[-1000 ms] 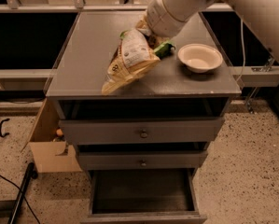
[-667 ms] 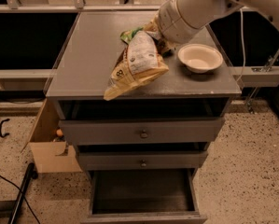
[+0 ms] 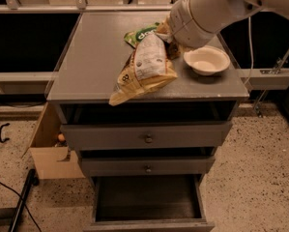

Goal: Place brown chip bag into bottom drawer

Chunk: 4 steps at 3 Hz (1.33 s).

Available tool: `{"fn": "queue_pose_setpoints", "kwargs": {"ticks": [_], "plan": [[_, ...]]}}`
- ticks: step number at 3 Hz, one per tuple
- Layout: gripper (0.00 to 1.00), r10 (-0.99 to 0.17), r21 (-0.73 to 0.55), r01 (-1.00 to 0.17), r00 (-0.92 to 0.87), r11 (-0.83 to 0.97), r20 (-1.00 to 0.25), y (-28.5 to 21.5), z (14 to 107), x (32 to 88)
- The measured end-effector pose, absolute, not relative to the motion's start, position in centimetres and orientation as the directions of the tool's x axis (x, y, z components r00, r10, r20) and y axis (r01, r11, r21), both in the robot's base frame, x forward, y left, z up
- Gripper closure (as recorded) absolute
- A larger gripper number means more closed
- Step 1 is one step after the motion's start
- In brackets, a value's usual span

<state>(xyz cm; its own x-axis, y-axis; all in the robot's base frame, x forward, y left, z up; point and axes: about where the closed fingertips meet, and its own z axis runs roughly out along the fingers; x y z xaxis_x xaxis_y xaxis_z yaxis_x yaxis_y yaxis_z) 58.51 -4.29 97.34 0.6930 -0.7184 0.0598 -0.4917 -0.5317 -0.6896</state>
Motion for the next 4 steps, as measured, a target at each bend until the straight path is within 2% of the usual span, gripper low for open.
{"fn": "queue_pose_setpoints", "kwargs": {"ticks": [1,2,3,4], "plan": [[1.0,-0.828,-0.71,-0.548,0.555,-0.441,0.086,-5.2,99.1,52.6],[1.0,-0.889,-0.725,-0.579,0.447,-0.372,0.099,-4.6,99.9,48.0],[1.0,-0.911,-0.735,-0.589,0.403,-0.335,0.093,-4.2,100.6,46.3],[1.0,-0.954,-0.748,-0.634,0.299,-0.196,-0.004,-5.6,98.0,45.6]]}}
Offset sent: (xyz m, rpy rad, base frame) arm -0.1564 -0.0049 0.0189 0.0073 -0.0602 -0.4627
